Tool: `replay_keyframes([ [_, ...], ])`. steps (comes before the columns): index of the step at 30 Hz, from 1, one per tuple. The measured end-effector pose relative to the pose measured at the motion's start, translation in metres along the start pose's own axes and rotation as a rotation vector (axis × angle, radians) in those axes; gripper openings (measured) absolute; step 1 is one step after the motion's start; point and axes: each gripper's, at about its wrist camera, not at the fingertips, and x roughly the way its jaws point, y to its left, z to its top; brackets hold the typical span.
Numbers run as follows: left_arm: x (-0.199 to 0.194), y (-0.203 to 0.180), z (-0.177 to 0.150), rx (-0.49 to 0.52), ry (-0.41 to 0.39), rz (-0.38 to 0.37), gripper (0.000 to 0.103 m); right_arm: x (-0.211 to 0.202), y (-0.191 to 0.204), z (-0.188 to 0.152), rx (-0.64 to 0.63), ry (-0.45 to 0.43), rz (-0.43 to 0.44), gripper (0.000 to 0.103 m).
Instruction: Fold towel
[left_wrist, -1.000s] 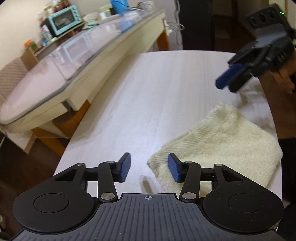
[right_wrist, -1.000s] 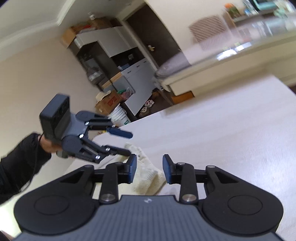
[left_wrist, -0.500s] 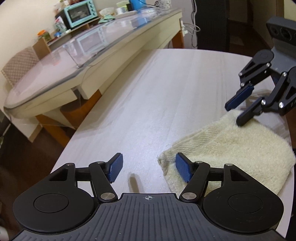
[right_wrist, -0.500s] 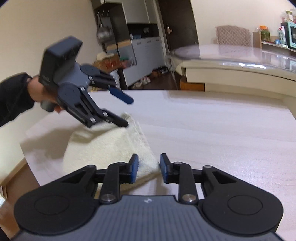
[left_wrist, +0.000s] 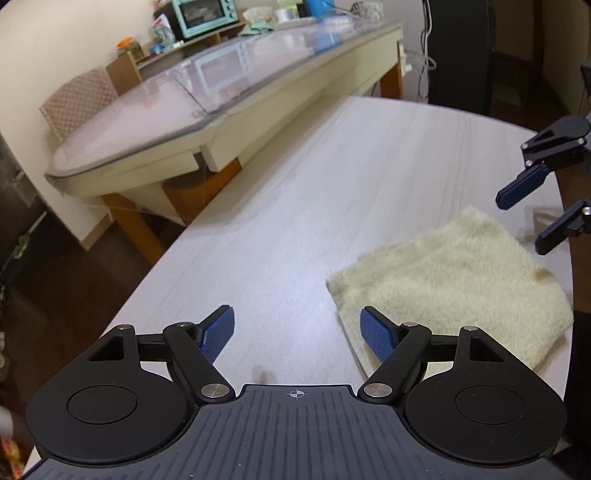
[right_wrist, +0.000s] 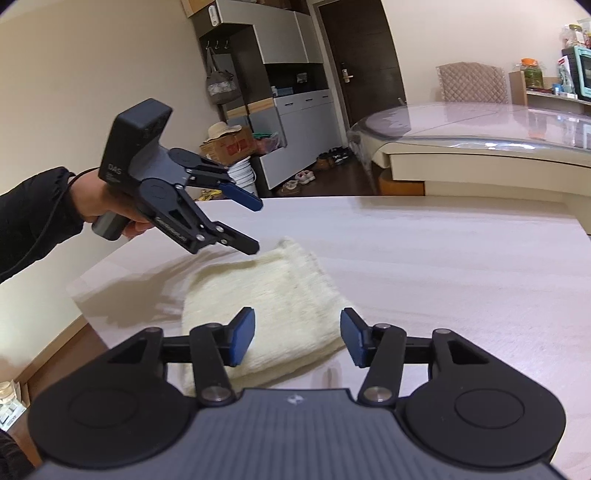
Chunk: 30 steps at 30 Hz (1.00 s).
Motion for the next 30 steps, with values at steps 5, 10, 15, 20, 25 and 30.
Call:
replay_keyframes([
  [5,-0.001,-0.01,0.0,0.016,0.005,0.002,0.086,0.006,0.005,0.005,-0.026,0.023,0.0,0.068],
  [10,-0.001,-0.017,-0.002,0.028,0.01,0.003,0.089,0.016,0.005,0.01,-0.042,0.048,-0.013,0.069],
  [15,-0.006,-0.029,-0.007,0.059,0.017,0.012,0.094,0.024,0.005,0.013,-0.068,0.076,-0.026,0.082],
  [20,-0.028,-0.041,-0.021,0.061,-0.001,0.009,0.095,0.027,0.003,0.014,-0.109,0.09,-0.063,0.088],
  [25,-0.042,-0.05,-0.032,0.038,-0.023,0.024,0.095,0.033,-0.002,0.017,-0.169,0.095,-0.15,0.09],
  [30,-0.036,-0.051,-0.046,0.003,-0.013,0.052,0.095,0.046,-0.004,0.014,-0.226,0.127,-0.19,0.092],
])
